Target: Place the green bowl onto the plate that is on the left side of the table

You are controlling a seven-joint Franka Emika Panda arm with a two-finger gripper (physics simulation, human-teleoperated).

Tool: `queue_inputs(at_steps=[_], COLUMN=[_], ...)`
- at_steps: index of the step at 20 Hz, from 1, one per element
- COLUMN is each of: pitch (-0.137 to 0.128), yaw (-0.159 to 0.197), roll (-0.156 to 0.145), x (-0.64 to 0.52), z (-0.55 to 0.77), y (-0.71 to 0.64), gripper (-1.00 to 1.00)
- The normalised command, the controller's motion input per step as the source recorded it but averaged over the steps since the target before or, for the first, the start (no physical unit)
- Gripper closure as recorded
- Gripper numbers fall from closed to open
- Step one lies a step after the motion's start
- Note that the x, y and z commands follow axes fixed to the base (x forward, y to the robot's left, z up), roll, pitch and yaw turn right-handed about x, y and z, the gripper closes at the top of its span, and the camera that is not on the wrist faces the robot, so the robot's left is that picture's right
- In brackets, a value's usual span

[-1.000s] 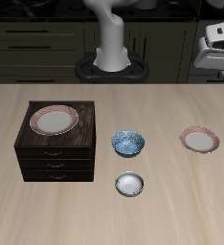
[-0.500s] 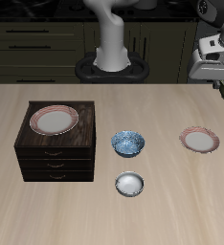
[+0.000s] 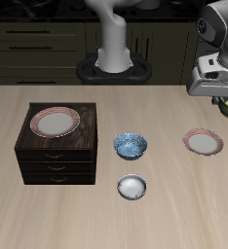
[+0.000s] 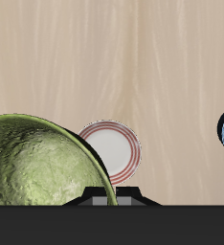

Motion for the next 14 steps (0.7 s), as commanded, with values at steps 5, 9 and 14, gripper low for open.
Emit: queue_inputs(at_steps=[5,9,14], pitch=[0.042,0.034,0.025], yaw=[0.007,-0.007,0.032], roll=[-0.011,-0.007,0.006], x=[0.03,-0.02,-0.09], z=[-0.41,-0.29,-0.34], y=[-0.10,-0.11,-0.03], gripper=[1.00,1.00,1.00])
